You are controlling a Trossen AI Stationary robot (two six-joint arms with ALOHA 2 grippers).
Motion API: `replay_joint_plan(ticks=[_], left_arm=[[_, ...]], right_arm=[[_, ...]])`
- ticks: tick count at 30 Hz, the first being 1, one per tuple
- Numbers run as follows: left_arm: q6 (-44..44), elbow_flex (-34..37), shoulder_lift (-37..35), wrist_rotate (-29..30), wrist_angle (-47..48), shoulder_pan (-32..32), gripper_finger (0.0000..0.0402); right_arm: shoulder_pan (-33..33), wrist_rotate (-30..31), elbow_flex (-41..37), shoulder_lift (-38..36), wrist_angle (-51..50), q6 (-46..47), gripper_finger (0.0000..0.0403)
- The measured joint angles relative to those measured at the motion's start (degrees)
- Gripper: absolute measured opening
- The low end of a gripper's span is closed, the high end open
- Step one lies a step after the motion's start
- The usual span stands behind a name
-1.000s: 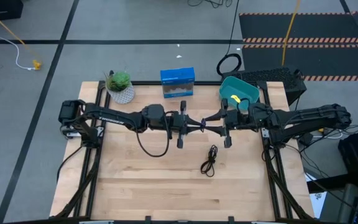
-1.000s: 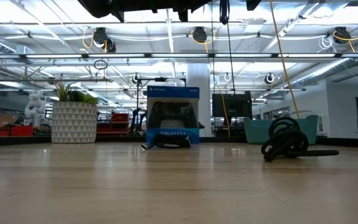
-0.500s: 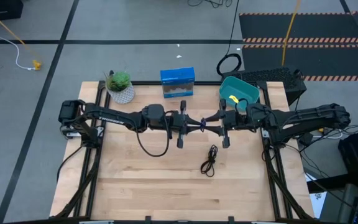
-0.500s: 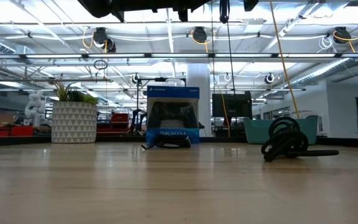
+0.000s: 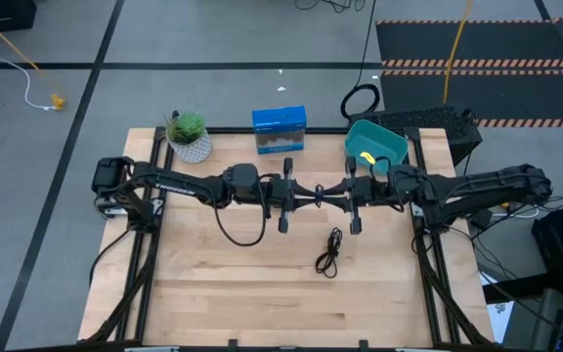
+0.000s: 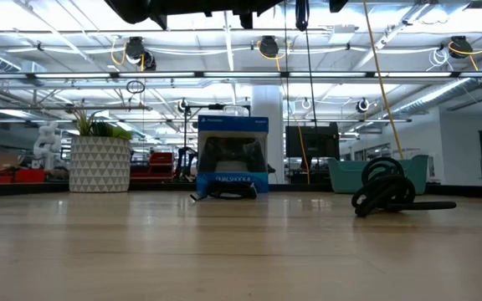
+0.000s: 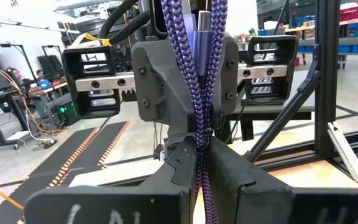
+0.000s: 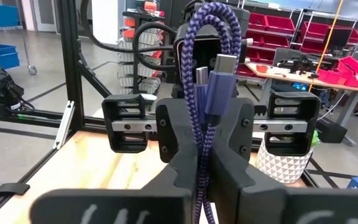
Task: Pick and place USB-C Cables
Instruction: Put the violet charger cable into the green bin
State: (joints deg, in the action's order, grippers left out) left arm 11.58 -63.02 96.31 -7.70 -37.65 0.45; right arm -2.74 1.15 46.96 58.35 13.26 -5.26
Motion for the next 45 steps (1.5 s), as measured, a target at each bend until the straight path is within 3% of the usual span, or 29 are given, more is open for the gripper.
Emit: replay_joint_plan(ticks=[10,15,34,45], left_arm=[[-2.3,0.0,0.0,0.3,0.3,0.0,0.0092],[-3.3,0.1,-2.9,0.3,6.3,-0.1,0.0113],[-7.6,0.0,-20.9,4.1,40.5,-0.7,0.0118],[-5.0,0.0,-26.4,14.3,50.9,-6.6,0.0117]], right_arm=[[0.0,0.1,0.0,0.0,0.1,-0.1,0.0015],[0.0,0.1,0.0,0.0,0.1,0.0,0.0015],[0.0,0.1,0.0,-0.7,-1.1,0.0,0.0015],[0.0,0.2,0.0,-0.7,-1.6,0.0,0.0015]])
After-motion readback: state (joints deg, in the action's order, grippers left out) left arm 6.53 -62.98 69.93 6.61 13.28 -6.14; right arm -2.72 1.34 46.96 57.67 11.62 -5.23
